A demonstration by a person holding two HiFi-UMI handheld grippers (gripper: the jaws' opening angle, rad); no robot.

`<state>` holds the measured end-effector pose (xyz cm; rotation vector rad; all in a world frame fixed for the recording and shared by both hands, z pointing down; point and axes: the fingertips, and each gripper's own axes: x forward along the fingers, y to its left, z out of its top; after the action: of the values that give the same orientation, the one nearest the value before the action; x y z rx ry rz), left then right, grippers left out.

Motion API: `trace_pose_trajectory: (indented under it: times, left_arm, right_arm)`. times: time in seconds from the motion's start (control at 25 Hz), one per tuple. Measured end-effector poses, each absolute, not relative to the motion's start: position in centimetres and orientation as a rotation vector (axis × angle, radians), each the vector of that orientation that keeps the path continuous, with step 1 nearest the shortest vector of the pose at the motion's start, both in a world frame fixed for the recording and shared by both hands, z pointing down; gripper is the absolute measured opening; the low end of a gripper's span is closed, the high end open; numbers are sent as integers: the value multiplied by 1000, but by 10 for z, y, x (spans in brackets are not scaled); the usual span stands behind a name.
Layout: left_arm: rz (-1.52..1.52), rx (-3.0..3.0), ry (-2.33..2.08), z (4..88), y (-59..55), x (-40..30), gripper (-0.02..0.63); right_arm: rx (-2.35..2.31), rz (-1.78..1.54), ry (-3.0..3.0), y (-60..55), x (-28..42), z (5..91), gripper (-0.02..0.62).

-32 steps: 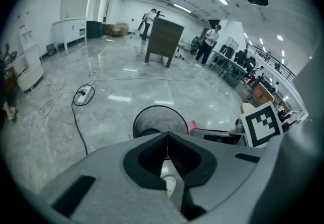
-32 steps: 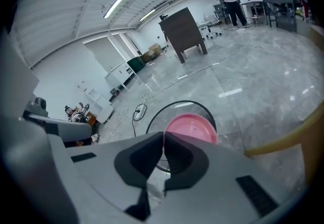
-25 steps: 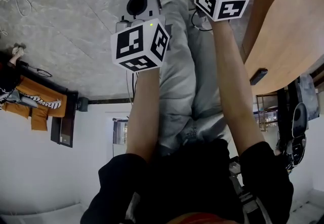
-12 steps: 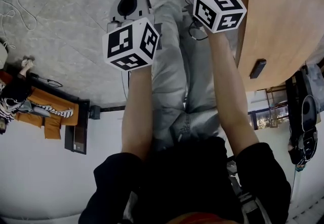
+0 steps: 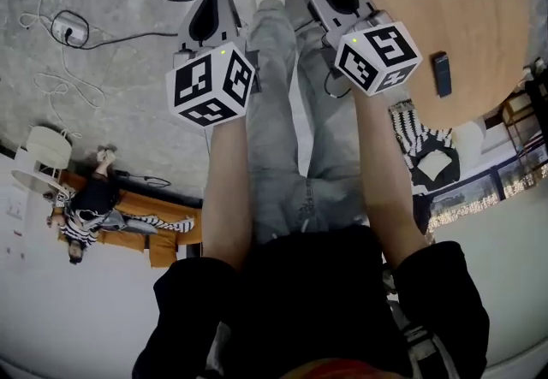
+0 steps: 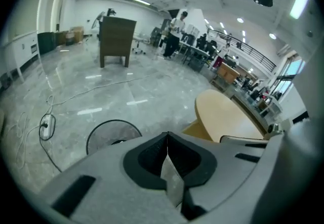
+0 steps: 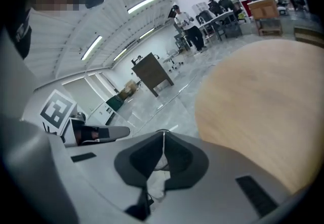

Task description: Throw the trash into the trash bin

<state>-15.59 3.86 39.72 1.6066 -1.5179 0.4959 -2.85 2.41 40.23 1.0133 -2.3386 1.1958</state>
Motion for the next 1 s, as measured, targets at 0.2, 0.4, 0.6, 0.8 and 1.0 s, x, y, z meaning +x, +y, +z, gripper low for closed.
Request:
trace_pose_trajectory:
  times: [0.2, 0.4, 0.6, 0.8, 1.0]
  left_arm:
    - [575, 1769, -1377, 365, 24, -82, 9]
    - [642, 1923, -1249, 342, 16, -8, 9]
    - [702, 2046, -1111, 330, 26, 69, 9]
    - [750, 2119, -1010, 327, 46, 133, 9]
    - [812, 2185, -874, 332, 80, 193, 9]
  right_arm:
    - [1264, 1214, -2304, 38, 43, 356, 12]
    - [1520, 1233, -2237, 60, 121, 329, 12]
    - [1771, 1276, -2093, 104, 200, 325, 12]
    - [1948, 1305, -1954, 152, 264, 328, 14]
    - [2088, 1310, -1807, 196, 316, 340, 14]
